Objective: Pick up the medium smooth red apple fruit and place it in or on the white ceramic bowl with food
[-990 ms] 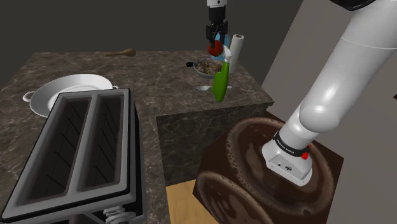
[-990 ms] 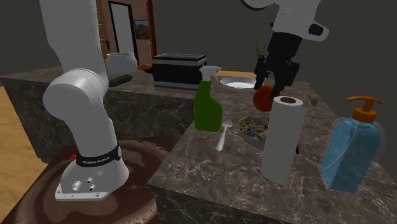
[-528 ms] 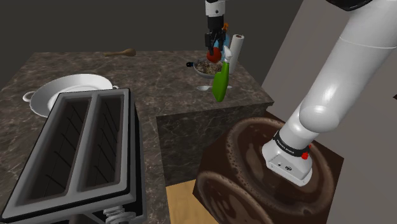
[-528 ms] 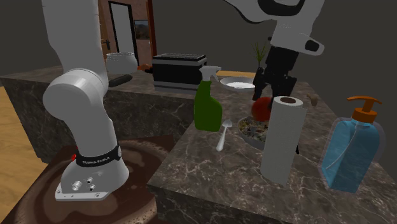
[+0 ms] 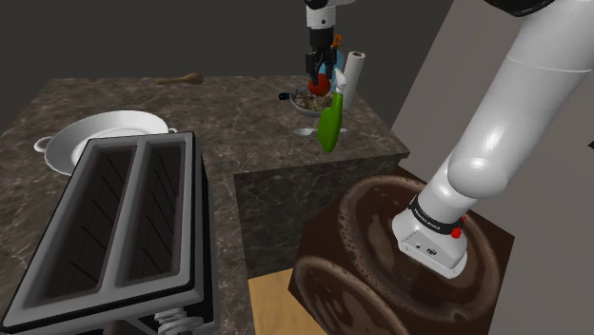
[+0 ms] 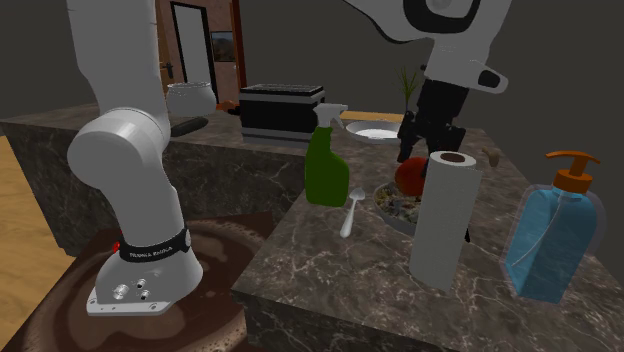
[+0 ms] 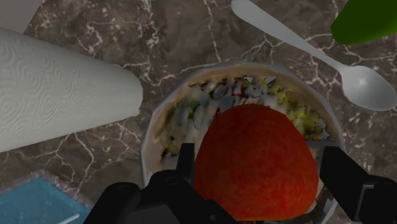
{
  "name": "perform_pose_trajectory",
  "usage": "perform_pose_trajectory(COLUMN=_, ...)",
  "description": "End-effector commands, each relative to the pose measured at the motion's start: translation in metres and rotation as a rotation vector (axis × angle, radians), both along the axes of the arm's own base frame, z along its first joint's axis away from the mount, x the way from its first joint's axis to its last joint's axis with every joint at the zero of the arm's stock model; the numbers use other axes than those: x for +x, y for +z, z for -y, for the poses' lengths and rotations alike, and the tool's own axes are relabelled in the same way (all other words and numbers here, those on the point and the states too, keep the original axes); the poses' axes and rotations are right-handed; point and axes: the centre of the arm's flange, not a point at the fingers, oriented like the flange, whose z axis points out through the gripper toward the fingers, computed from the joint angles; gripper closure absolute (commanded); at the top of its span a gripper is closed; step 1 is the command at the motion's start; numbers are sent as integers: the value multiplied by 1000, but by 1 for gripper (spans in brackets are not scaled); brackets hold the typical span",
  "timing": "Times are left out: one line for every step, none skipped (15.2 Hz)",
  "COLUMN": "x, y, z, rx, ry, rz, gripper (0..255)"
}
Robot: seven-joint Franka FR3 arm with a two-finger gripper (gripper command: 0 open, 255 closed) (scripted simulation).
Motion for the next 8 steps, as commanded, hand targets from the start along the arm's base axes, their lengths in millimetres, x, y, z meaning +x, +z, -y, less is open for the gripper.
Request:
perform_pose_trajectory(x=-1, y=-3, z=-1, rx=1, ry=0, rz=-7, gripper=255)
perform_pose_trajectory(x=0, y=-3, z=-1, rx=1, ry=0, rz=-7, gripper=0)
perform_pose_trajectory(x=0, y=-3, z=-1, rx=1, ry=0, rz=-7, gripper=0)
perform_pose_trajectory(x=0, y=-3, z=-1, rx=1, ry=0, rz=-7, gripper=0)
perform_pose_trajectory(x=0, y=-3, z=-1, rx=1, ry=0, rz=-7, gripper=0)
perform_pose_trajectory(x=0, y=-3, z=-1, rx=1, ry=0, rz=-7, gripper=0)
perform_pose_trajectory(x=-1, y=-3, z=-1, rx=1, ry=0, rz=-7, gripper=0)
perform_pose_trajectory(x=3, y=10, z=-1, rx=1, ry=0, rz=-7, gripper=0)
